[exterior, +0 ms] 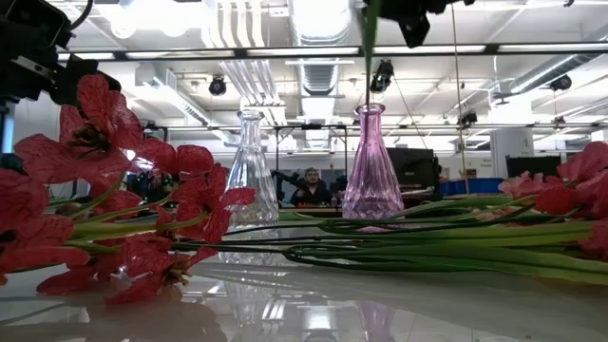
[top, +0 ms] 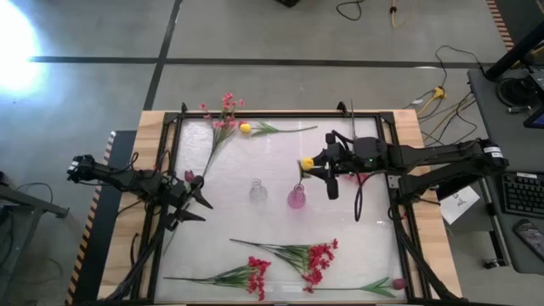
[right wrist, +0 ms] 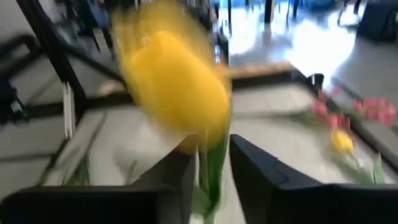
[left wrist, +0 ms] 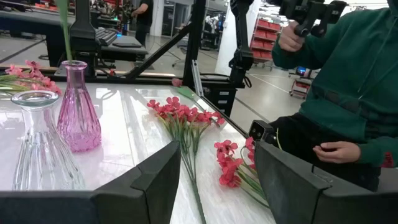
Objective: Sort flowers into vase by color
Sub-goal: Put the bottom yellow flower into the purple vase, then put the yellow flower into the purple vase
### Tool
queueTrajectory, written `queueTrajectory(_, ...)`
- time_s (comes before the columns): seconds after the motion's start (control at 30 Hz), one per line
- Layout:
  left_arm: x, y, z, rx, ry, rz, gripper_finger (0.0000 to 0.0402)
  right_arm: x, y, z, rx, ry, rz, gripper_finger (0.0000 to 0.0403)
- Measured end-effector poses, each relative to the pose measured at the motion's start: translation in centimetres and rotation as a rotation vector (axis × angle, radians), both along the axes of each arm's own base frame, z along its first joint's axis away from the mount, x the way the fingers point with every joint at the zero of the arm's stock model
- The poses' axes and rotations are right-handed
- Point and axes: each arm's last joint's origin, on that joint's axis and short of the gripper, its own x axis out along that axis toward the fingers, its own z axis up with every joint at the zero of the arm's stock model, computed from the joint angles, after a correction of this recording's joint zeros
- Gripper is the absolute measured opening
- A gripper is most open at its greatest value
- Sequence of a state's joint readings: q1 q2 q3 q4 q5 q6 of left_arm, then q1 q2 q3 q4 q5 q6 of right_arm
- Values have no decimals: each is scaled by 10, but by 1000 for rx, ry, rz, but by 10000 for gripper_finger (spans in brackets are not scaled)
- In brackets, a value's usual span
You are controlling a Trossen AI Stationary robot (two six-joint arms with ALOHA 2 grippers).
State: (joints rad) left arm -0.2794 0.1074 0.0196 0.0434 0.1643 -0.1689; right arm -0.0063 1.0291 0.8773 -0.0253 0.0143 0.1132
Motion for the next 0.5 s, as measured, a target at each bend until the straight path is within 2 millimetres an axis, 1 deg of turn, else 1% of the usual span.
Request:
queueTrajectory(0.13,0,0,0,0,-1,0,194,-4,0,6,10,155,-3,154)
queueTrajectory(0.23,0,0,0,0,-1,0,194,-13,0,13,11,302,-4,184)
queueTrajectory(0.37,0,0,0,0,0,0,194,-32,0,17,-3,534,-11,205)
queueTrajectory(0.5,0,0,0,0,0,0,194,-47,-1,11,8,712,-44,212)
